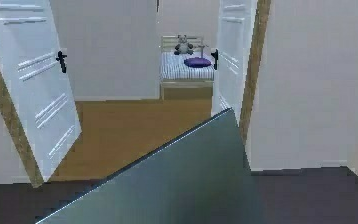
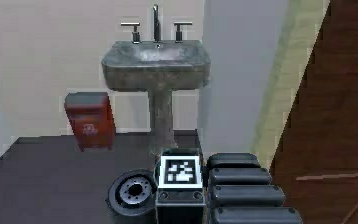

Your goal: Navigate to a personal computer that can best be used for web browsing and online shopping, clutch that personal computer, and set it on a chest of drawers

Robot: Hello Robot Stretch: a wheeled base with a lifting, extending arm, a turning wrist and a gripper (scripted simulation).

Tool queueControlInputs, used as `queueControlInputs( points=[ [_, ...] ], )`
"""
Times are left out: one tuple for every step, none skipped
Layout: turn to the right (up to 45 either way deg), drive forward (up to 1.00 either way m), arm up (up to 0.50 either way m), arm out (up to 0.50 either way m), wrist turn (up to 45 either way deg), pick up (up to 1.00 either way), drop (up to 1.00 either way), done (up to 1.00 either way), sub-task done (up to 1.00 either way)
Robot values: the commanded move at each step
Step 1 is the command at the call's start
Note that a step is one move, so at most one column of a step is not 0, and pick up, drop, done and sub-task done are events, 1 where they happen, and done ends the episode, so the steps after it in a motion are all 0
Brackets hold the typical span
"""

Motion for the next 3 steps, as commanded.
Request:
queueControlInputs(
  points=[
    [0.0,1.0,0.0,0.0,0.0,0.0,0.0,0.0,0.0],
    [3.0,0.0,0.0,0.0,0.0,0.0,0.0,0.0,0.0],
    [0.0,1.0,0.0,0.0,0.0,0.0,0.0,0.0,0.0]
  ],
)
